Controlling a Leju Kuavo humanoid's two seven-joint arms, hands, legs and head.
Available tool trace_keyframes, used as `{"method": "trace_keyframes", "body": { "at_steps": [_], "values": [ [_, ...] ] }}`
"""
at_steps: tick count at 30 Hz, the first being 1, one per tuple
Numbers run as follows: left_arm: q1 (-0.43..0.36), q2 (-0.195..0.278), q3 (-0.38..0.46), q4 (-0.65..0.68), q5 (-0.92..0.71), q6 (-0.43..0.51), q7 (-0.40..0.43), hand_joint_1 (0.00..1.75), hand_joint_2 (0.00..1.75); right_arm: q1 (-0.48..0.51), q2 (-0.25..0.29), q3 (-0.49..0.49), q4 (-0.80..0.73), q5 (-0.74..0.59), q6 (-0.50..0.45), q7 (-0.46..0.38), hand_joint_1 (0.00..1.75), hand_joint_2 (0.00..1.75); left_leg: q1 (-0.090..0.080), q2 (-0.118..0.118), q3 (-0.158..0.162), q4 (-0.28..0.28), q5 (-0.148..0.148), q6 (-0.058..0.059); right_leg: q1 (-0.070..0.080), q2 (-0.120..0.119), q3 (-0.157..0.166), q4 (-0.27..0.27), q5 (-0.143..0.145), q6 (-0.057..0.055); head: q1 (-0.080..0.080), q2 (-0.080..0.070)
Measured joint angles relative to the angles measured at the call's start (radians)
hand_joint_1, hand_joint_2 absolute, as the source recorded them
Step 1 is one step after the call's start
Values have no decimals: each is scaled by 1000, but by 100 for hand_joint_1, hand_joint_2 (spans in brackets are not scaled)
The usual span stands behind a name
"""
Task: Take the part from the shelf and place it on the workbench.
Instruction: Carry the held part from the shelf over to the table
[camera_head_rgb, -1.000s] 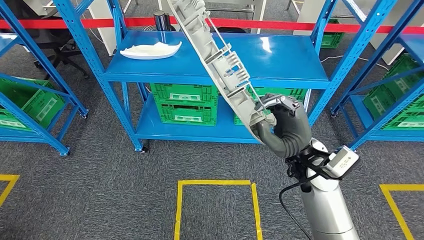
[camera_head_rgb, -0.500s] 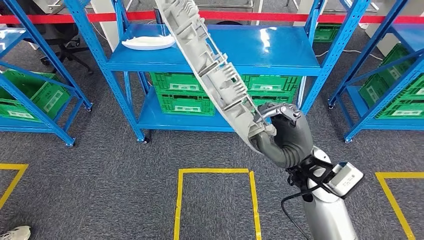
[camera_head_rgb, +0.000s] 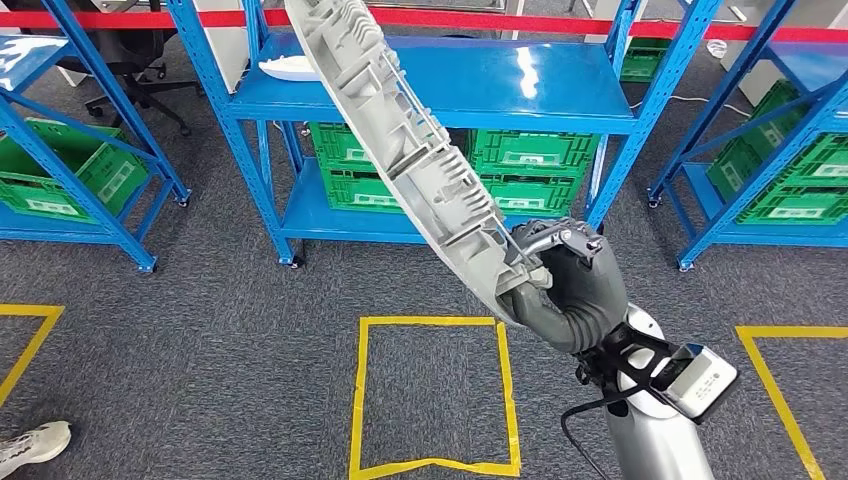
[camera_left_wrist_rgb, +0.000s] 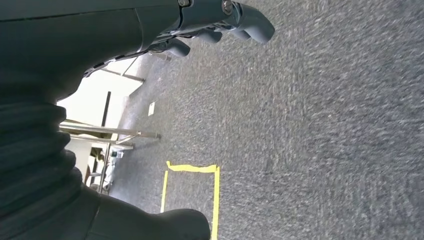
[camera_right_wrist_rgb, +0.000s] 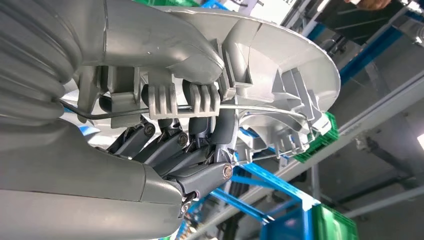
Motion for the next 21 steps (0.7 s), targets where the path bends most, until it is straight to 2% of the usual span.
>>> {"method": "trace_keyframes", "body": {
  "at_steps": [1,2,4,5,6,8,9,10,11,12,14,15,16,18,19,20,21],
  "values": [
    [1,0,0,0,-2,-3,0,0,175,0,-1,0,-5,3,0,0,175,175,1,6,0,1,4,-6,5,-6,14,-31,-14,-7,1,0],
    [1,0,0,0,-3,-7,0,0,175,1,-1,0,-9,7,0,-1,175,175,2,13,0,-1,7,-12,6,0,15,-41,-14,-14,2,0],
    [1,1,0,0,-7,-12,0,0,175,3,-2,0,-19,13,0,-1,175,175,5,18,-5,8,0,-26,2,17,7,-46,0,-27,3,0],
    [1,2,0,0,-9,-15,0,0,175,4,-2,0,-23,17,-1,-1,175,175,5,11,-15,32,-23,-33,-1,25,2,-49,9,-33,2,0],
    [1,3,0,0,-11,-18,0,0,175,7,-2,0,-28,21,-3,-1,175,175,6,1,-33,79,-59,-40,-4,32,-3,-51,17,-37,0,0],
    [2,4,0,0,-14,-26,-1,0,175,18,-2,1,-36,34,-8,-1,175,175,8,-13,-79,210,-138,-48,-5,47,-17,-49,28,-40,-2,0],
    [2,5,0,0,-15,-29,-1,0,175,27,-2,1,-41,41,-11,-1,175,175,8,-14,-93,260,-158,-50,-5,55,-23,-48,33,-39,-3,0],
    [3,6,0,1,-14,-30,-1,0,175,37,-2,1,-47,47,-13,-1,175,175,9,-15,-90,276,-158,-51,-5,64,-28,-46,36,-38,-3,0],
    [4,6,0,0,-13,-31,-1,0,175,47,-1,2,-55,52,-14,0,175,175,9,-17,-66,248,-138,-50,-6,73,-31,-44,39,-35,-3,0],
    [4,6,0,0,-12,-30,0,0,175,56,-1,4,-62,57,-15,0,175,175,10,-25,-26,186,-108,-49,-7,83,-33,-41,41,-33,-3,0],
    [6,6,0,0,-11,-30,-1,0,175,66,-1,10,-77,65,-16,0,175,175,13,-71,57,51,-70,-42,-9,101,-42,-34,44,-26,-3,0],
    [7,6,0,0,-11,-30,-3,0,175,69,0,14,-82,70,-18,0,175,175,14,-90,78,12,-65,-39,-10,110,-48,-31,46,-21,-3,0],
    [8,5,0,1,-11,-30,-6,0,175,72,0,18,-87,74,-21,0,175,175,14,-101,85,-3,-69,-35,-11,120,-55,-29,49,-14,-3,0],
    [9,4,0,1,-13,-30,-8,0,175,81,1,22,-99,80,-30,0,175,175,14,-82,83,-9,-67,-25,-13,138,-63,-27,55,-1,-4,0],
    [9,4,0,0,-15,-30,-6,0,175,86,1,23,-106,81,-34,-1,175,175,15,-69,83,-12,-65,-18,-12,134,-69,-21,51,4,-3,0],
    [9,4,0,0,-16,-30,-3,0,175,90,0,23,-114,82,-39,-1,175,175,17,-56,83,-15,-63,-11,-11,120,-82,3,37,9,-1,0],
    [9,3,0,0,-18,-30,-1,0,175,94,0,24,-121,83,-43,-1,175,175,19,-42,82,-18,-62,-5,-10,99,-104,48,11,13,1,0]
  ]
}}
